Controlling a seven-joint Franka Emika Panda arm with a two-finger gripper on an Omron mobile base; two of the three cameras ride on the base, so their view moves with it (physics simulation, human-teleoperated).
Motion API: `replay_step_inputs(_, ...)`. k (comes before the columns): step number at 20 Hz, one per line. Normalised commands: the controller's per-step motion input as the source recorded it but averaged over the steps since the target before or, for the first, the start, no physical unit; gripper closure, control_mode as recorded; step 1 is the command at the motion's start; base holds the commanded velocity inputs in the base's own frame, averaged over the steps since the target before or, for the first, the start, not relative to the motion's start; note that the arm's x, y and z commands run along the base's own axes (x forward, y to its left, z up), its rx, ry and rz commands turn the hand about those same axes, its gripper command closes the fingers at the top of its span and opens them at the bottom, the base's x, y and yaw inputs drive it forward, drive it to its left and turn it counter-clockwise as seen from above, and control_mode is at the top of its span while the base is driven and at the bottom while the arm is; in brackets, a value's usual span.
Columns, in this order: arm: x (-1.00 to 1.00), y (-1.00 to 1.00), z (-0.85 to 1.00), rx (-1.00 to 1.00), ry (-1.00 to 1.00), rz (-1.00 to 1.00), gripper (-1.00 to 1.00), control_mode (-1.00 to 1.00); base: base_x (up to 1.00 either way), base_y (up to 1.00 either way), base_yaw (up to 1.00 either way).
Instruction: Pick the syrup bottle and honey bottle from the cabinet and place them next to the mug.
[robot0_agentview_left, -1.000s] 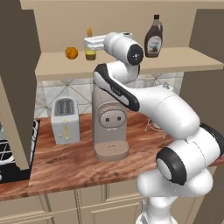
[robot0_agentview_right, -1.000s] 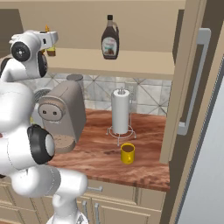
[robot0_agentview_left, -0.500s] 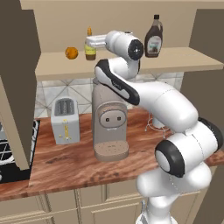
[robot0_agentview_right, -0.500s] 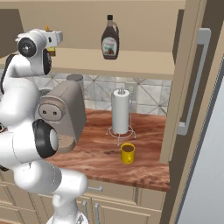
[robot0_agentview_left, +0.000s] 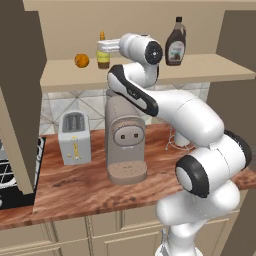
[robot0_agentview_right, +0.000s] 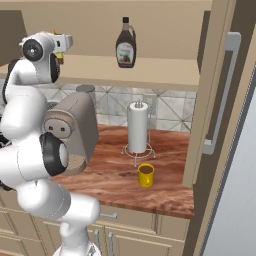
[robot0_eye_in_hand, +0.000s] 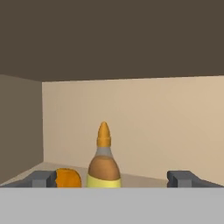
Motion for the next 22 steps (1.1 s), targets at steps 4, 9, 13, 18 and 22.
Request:
replay_step_inputs(4,0.18,0.22,0.00,0.00,0.06,0.00,-1.00,-1.00,0.00,0.00,0.00)
replay_step_inputs(9,0.20,0.17,0.00,0.00,0.05,0.00,-1.00,-1.00,0.00,0.00,0.00)
replay_step_inputs(13,0.33,0.02,0.00,0.00,0.05,0.00,-1.00,-1.00,0.00,0.00,0.00)
replay_step_inputs(18,0.32,0.00,0.00,0.00,0.04,0.00,-1.00,-1.00,0.00,0.00,0.00)
replay_step_inputs(22,0.16,0.01,-0.01,0.00,0.00,0.00,-1.00,-1.00,0.00,0.00,0.00)
